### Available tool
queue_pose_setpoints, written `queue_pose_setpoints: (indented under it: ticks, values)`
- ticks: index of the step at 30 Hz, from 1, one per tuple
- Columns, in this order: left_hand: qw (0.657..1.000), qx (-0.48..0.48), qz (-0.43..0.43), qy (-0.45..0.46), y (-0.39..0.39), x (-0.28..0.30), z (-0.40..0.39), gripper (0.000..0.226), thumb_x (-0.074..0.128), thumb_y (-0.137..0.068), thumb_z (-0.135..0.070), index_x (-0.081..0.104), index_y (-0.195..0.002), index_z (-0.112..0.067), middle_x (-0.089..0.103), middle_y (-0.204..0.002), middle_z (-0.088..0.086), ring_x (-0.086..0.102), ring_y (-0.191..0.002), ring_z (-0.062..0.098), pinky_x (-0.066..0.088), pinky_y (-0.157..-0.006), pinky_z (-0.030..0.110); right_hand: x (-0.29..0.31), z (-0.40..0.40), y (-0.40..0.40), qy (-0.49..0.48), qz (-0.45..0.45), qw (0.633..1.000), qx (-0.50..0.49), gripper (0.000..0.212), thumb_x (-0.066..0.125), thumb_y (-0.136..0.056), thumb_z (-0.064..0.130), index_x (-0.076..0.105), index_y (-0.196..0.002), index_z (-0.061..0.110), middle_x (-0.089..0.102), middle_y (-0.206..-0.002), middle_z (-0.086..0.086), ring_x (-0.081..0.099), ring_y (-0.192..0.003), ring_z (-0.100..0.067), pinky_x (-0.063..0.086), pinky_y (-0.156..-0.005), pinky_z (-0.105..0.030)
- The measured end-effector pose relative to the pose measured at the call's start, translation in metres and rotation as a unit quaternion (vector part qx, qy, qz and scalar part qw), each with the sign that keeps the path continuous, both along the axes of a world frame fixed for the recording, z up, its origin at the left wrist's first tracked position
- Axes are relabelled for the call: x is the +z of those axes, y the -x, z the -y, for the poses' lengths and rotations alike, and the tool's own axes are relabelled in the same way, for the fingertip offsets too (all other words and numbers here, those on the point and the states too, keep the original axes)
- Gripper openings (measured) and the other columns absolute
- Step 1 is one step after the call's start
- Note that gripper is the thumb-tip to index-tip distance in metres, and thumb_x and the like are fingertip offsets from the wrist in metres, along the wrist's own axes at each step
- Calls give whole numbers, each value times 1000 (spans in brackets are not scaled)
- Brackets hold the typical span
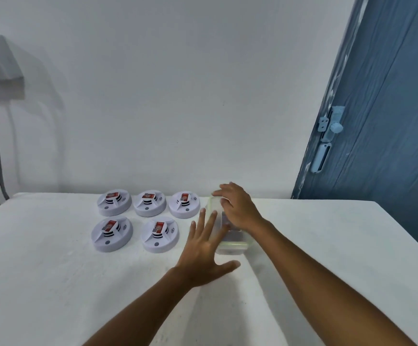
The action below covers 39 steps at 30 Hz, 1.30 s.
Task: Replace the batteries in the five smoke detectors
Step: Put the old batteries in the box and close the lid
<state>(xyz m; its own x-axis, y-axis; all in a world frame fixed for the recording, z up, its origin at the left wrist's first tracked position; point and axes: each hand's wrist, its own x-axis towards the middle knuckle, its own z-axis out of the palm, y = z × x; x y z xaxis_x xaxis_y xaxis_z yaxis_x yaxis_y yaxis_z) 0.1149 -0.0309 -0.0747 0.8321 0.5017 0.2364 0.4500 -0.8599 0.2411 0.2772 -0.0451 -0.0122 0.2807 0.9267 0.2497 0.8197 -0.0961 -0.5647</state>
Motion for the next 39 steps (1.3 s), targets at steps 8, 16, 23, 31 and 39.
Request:
queue_pose_setpoints:
  ticks: [8,16,23,31,39]
  values:
    - [996,62,-70,-9,7,19,-5,78,-5,-71,-86,-1,-144,-58,-32,-153,-2,-39,-138,27,-22,-105,67,2,-16,-5,173,118,978,3,43,24,-103,42,52,-134,33,46,-145,-3,38,-135,-26,16,-114,-49]
    - [994,68,-80,-16,2,32,-36,92,-15,-69,-83,28,-143,-51,-7,-162,4,-26,-144,31,-16,-105,70,-10,20,-36,177,102,973,-105,50,23,-98,57,48,-134,33,51,-130,-10,50,-121,-32,41,-95,-42]
    - [993,29,-111,15,-4,44,-53,98,20,-61,-91,35,-144,-42,10,-162,2,-12,-148,29,-13,-109,68,-2,49,-39,210,48,974,-65,81,29,-88,72,26,-151,22,8,-162,-2,18,-146,-26,26,-113,-46]
    - [981,-63,-170,72,-28,64,-61,95,73,-61,-70,36,-133,-20,21,-158,5,12,-147,31,16,-116,53,23,39,-37,333,137,930,77,123,75,-60,70,3,-153,34,-8,-162,1,-11,-148,-28,9,-119,-54]
    - [979,-53,-192,40,-40,61,-63,111,84,-57,-53,25,-146,-20,38,-145,6,32,-133,27,36,-106,46,16,32,-26,271,186,943,59,112,86,-54,54,28,-145,23,35,-144,-3,35,-132,-24,34,-110,-39]
